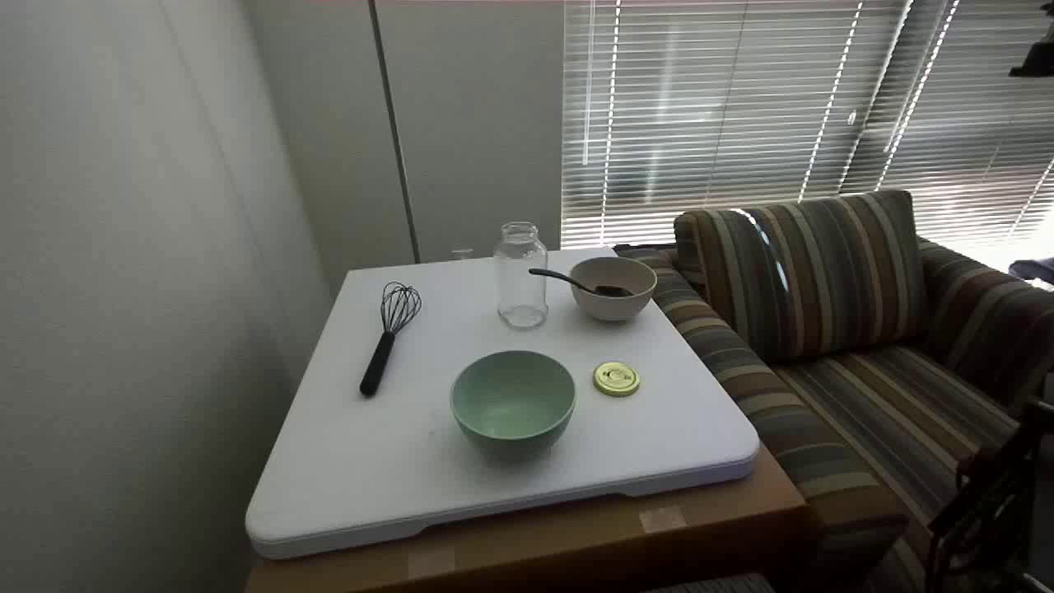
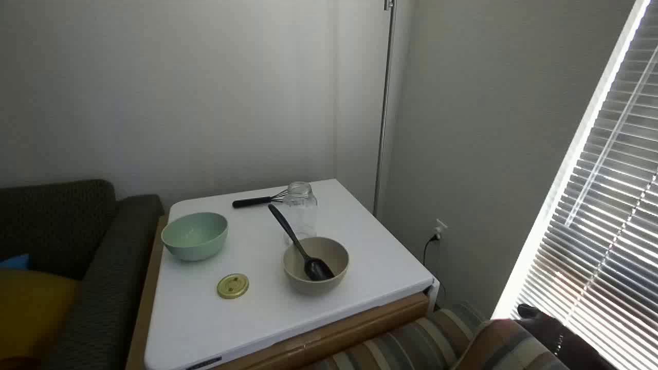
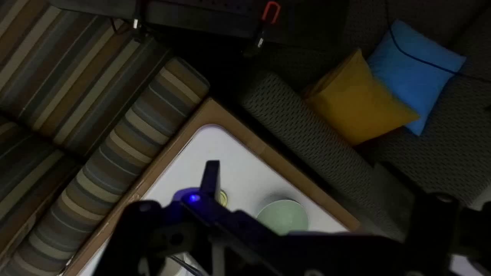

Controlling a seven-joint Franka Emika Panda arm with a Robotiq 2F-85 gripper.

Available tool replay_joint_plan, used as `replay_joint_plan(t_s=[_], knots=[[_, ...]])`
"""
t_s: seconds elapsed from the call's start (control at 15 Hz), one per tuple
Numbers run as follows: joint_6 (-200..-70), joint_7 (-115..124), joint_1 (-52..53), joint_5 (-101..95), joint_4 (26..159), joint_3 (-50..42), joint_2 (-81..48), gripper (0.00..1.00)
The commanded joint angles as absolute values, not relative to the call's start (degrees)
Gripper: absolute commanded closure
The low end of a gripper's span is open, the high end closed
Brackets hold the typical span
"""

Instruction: Put the spoon on the table

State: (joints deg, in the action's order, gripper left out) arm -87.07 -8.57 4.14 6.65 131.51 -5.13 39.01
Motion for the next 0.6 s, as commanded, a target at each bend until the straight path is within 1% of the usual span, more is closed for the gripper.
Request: replay_joint_plan(t_s=[0.0, 0.07, 0.2, 0.53], knots=[[-86.83, -9.09, 3.08, 7.05, 131.31, -4.42, 38.86, 0.00], [-86.83, -9.09, 3.08, 7.05, 131.31, -4.42, 38.86, 0.00], [-92.22, -10.86, 3.07, 6.29, 134.54, -4.57, 38.57, 0.00], [-108.99, -12.50, 3.58, 8.02, 139.76, -5.65, 31.74, 0.00]])
